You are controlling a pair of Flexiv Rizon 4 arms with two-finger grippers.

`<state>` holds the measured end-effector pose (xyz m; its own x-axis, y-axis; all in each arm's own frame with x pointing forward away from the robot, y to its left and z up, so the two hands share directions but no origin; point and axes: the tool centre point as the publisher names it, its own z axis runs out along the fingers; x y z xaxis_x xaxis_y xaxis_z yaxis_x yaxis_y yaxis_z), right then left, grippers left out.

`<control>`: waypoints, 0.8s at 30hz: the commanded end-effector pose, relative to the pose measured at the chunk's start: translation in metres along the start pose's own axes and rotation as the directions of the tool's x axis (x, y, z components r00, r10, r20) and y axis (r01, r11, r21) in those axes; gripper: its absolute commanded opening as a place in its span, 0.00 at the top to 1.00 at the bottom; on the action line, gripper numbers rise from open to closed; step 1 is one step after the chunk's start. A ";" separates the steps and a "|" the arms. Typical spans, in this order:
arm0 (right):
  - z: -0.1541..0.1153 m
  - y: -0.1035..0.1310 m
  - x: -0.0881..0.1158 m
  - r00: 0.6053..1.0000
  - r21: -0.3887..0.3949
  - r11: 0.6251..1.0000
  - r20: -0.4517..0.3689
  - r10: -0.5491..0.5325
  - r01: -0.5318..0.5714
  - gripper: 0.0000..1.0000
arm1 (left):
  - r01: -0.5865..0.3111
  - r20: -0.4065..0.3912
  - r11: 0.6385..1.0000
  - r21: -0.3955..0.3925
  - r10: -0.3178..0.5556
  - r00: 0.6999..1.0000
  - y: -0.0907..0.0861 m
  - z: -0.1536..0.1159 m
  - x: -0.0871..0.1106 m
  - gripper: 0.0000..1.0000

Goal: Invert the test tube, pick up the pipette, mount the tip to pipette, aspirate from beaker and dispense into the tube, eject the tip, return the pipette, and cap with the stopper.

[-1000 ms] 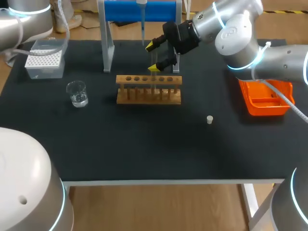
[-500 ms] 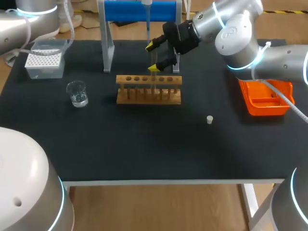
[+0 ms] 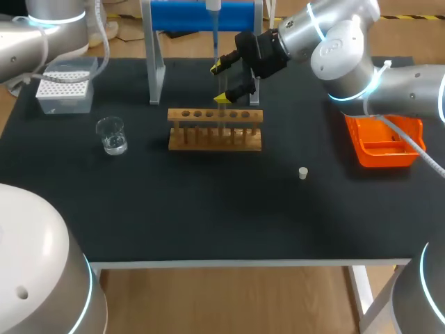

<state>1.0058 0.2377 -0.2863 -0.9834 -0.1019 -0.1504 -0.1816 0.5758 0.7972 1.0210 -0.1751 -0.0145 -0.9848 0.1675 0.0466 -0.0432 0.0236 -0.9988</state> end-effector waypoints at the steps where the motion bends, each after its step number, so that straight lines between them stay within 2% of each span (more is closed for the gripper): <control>1: -0.001 0.000 -0.001 1.000 0.002 1.000 -0.003 0.000 0.000 0.00 | 0.006 -0.003 1.000 0.004 -0.006 1.000 0.003 -0.001 0.000 1.00; 13: -0.001 0.000 -0.001 1.000 0.002 1.000 -0.003 0.000 0.000 0.00 | 0.039 0.010 0.999 -0.015 -0.039 0.999 0.009 -0.005 0.000 1.00; 24: -0.001 0.000 -0.001 1.000 0.002 1.000 -0.003 0.000 0.000 0.00 | 0.007 0.028 1.000 -0.024 -0.006 1.000 0.008 -0.009 -0.004 1.00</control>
<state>1.0058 0.2377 -0.2863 -0.9834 -0.1019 -0.1504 -0.1816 0.5758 0.7972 1.0261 -0.1670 -0.0234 -0.9885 0.1408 0.0549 -0.0482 0.0505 -0.9976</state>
